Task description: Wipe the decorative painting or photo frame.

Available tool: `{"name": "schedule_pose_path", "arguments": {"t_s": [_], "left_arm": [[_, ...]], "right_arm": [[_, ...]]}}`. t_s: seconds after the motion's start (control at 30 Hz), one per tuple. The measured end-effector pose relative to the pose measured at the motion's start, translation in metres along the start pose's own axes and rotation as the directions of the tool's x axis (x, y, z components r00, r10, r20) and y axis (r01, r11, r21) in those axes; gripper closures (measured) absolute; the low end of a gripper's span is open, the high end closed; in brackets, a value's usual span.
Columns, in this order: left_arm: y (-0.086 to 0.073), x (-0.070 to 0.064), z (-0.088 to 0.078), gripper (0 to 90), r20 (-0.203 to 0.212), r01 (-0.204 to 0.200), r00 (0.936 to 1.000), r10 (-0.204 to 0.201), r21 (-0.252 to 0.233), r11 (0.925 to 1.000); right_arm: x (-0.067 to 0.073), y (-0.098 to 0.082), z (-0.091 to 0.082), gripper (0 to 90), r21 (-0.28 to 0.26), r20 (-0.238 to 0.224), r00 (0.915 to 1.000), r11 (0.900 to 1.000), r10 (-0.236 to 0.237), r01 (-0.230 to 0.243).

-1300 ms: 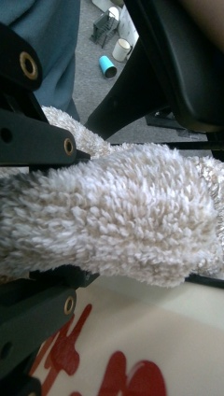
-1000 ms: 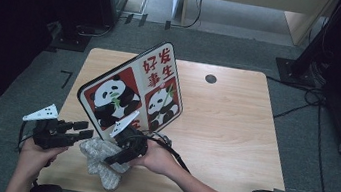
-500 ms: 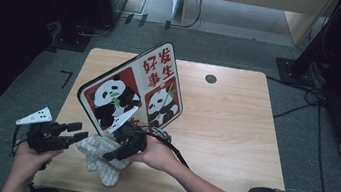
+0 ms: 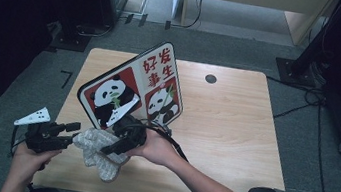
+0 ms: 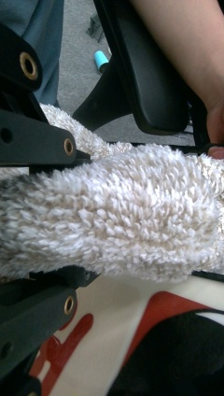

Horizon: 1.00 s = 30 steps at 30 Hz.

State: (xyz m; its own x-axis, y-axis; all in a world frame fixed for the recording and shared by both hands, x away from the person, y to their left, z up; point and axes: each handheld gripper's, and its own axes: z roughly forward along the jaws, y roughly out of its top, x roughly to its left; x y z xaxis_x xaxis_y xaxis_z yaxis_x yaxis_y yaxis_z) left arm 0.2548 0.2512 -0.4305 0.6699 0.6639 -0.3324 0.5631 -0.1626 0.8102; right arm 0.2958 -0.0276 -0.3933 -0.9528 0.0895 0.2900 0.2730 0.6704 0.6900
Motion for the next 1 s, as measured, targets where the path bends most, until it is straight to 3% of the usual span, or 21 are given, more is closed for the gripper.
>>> {"name": "schedule_pose_path", "arguments": {"t_s": [0.6,1.0], "left_arm": [[0.000,-0.004,0.001,46.3,0.009,-0.031,0.9995,0.031,0.001,0.9995],[0.000,-0.005,0.000,47.5,0.013,-0.017,0.9998,0.017,-0.012,0.9998]], "right_arm": [[0.003,0.029,-0.017,64.1,-0.019,0.019,0.9993,0.999,-0.032,0.033],[0.005,0.047,-0.029,64.1,-0.038,0.026,0.9989,0.998,-0.039,0.040]]}}
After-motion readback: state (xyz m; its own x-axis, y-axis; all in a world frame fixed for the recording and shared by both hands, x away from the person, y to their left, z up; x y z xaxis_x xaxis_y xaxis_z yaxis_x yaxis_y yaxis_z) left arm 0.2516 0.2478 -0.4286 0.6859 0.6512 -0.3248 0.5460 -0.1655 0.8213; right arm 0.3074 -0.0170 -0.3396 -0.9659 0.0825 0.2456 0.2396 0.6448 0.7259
